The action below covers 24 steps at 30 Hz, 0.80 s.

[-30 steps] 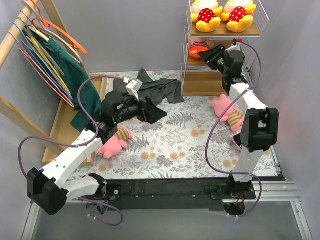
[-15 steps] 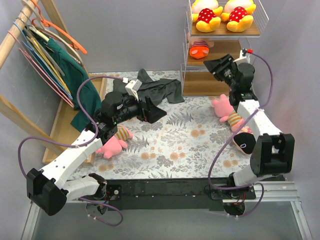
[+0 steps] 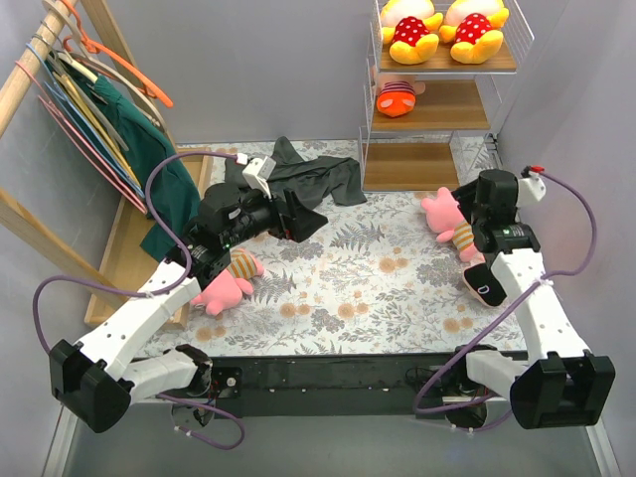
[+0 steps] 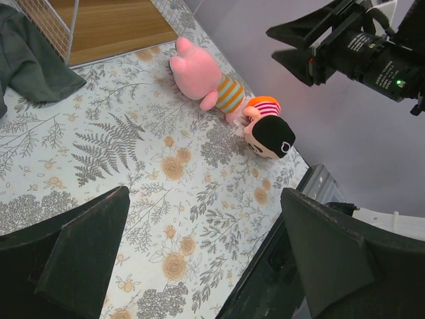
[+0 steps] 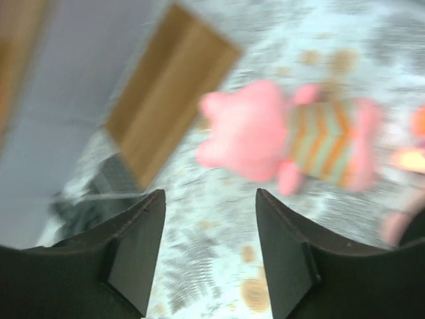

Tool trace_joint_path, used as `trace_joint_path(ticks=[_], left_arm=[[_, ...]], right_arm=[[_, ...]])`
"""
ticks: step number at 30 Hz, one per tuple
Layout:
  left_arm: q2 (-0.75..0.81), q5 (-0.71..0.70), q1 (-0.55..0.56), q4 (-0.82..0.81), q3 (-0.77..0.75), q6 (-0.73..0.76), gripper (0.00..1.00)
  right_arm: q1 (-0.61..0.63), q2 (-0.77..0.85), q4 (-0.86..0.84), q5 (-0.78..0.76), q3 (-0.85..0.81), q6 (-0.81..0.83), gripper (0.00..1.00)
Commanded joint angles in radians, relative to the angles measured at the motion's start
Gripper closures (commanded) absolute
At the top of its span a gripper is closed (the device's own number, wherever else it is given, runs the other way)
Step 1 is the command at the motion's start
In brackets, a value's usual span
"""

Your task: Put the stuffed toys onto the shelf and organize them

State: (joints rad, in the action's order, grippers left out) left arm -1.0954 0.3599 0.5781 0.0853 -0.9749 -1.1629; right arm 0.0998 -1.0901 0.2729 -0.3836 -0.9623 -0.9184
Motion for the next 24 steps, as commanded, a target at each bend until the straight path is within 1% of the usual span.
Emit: trace_joint_path(ticks=[1, 2, 3, 6, 9, 12, 16, 18, 24], left_arm=[[0.037, -0.016, 0.003, 0.001, 0.007, 0.02, 0.02], [0.037, -0.015, 0.003, -0.001, 0.008, 0.019, 0.02], [0.037, -0.012, 0.003, -0.001, 0.008, 0.019, 0.02], [0.037, -0.01, 0.003, -0.002, 0.01, 0.019, 0.02], [0.043, -0.018, 0.003, -0.004, 0.012, 0.022, 0.02], [0.051, -0.027, 0.003, -0.007, 0.015, 0.025, 0.02], [0.042, -0.018, 0.003, -0.012, 0.016, 0.023, 0.02], [0.037, -0.013, 0.003, -0.012, 0.016, 0.022, 0.02], [0.014, -0.019, 0.003, -0.012, 0.019, 0.025, 0.02]], right_arm=[[-0.035, -0.069, 0.484, -0.371, -0.125, -0.164, 0.31], [-0.069, -0.111, 0.546, -0.376, -0.139, -0.212, 0.29], [-0.086, -0.129, 0.618, -0.368, -0.163, -0.223, 0.27], [-0.13, -0.166, 0.66, -0.357, -0.158, -0.247, 0.28], [-0.144, -0.16, 0.658, -0.371, -0.11, -0.269, 0.32], [-0.164, -0.154, 0.649, -0.388, -0.084, -0.273, 0.32], [-0.184, -0.172, 0.618, -0.368, -0.055, -0.263, 0.31], [-0.186, -0.18, 0.572, -0.356, -0.015, -0.252, 0.3], [-0.203, -0.215, 0.51, -0.328, 0.078, -0.272, 0.28]])
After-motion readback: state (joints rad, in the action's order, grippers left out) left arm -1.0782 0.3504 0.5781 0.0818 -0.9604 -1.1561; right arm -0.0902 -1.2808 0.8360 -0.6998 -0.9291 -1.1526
